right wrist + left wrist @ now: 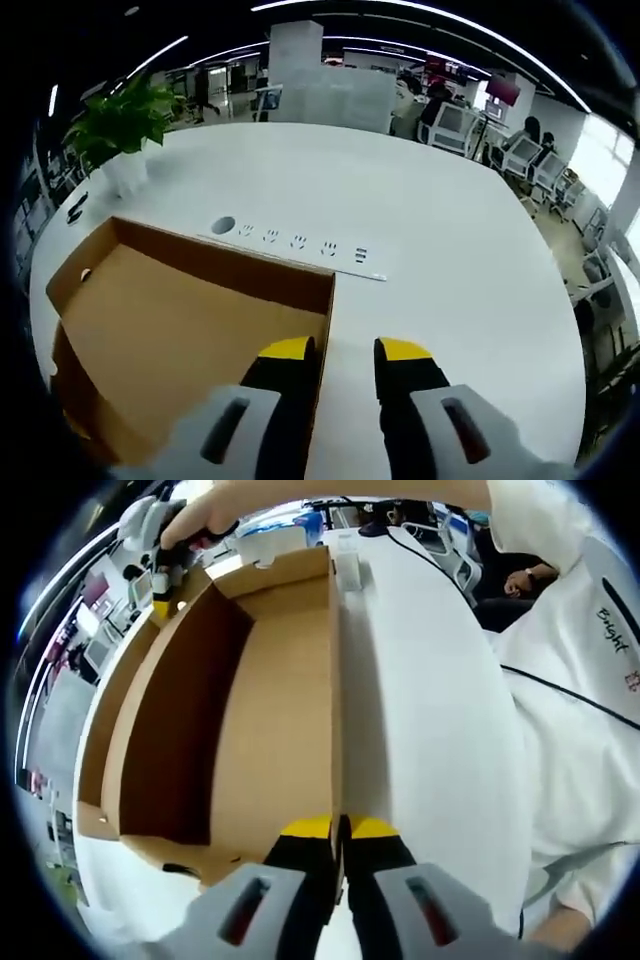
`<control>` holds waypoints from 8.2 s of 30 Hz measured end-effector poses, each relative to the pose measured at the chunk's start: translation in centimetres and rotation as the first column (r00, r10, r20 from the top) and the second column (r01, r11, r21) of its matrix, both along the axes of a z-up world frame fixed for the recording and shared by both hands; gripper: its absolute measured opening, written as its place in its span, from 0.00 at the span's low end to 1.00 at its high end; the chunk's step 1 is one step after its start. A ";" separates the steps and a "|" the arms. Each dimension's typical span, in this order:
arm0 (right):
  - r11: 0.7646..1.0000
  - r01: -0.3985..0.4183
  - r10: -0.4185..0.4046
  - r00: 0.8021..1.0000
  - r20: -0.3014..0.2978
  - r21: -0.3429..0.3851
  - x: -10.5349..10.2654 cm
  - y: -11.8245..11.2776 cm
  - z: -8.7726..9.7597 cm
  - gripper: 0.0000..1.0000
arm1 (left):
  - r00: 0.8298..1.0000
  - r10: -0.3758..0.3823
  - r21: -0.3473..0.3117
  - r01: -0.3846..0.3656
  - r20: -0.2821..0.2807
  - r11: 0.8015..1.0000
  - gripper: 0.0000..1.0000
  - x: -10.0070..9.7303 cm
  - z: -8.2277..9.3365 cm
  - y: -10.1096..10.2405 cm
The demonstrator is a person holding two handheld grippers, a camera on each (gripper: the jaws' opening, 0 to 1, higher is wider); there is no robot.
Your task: Operate the shoe box by opening the lid, removing the specified soft item, and placing it in the target area until the item is outside and the box remains undamaged.
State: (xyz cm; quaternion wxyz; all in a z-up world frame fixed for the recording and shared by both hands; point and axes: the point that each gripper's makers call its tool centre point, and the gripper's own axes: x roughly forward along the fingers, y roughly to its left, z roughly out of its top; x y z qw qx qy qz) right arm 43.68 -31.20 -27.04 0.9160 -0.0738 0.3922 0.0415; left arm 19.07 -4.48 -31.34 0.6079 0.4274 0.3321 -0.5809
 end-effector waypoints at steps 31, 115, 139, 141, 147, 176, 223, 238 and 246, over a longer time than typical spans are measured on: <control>0.994 -0.083 0.096 0.967 0.237 -0.066 -0.3 2.5 6.6 0.02 | 1.000 0.016 -0.017 -0.016 -0.009 1.000 0.01 -0.3 0.2 0.3; 0.995 -0.053 -0.026 0.664 0.747 0.082 -16.3 2.6 10.3 0.00 | 0.978 0.122 -0.074 -0.111 0.171 0.991 0.13 2.0 0.3 0.2; 0.999 -0.030 -0.008 0.649 0.761 0.037 -16.7 2.8 10.2 0.00 | 0.953 0.304 -0.574 -0.260 -0.021 0.776 0.21 2.3 3.9 -1.4; 0.999 -0.028 -0.008 0.650 0.760 0.035 -16.7 2.8 10.2 0.00 | 0.943 0.331 -0.597 -0.293 -0.049 0.747 0.22 2.3 4.2 -1.6; 1.000 -0.021 -0.004 0.646 0.763 0.023 -16.8 2.9 10.1 0.00 | 0.950 0.310 -0.614 -0.263 -0.031 0.744 0.22 2.4 4.2 -1.4; 1.000 0.004 0.006 0.635 0.773 -0.011 -17.0 3.2 9.8 0.00 | 0.870 0.319 -0.776 -0.483 -0.375 0.405 0.66 0.5 9.6 -1.9; 0.991 -0.010 0.105 0.654 0.749 -0.131 -17.6 4.0 7.3 0.01 | 0.808 0.563 -0.866 -0.397 -0.173 0.304 0.86 2.0 12.7 3.0; 0.991 -0.040 0.124 0.649 0.750 -0.130 -17.9 4.1 7.0 0.01 | 0.814 0.570 -0.864 -0.366 -0.117 0.346 0.84 2.1 13.0 2.5; 0.988 -0.063 0.147 0.651 0.745 -0.140 -18.1 4.2 7.0 0.01 | 0.799 0.580 -0.862 -0.397 -0.157 0.314 0.76 2.6 12.6 3.0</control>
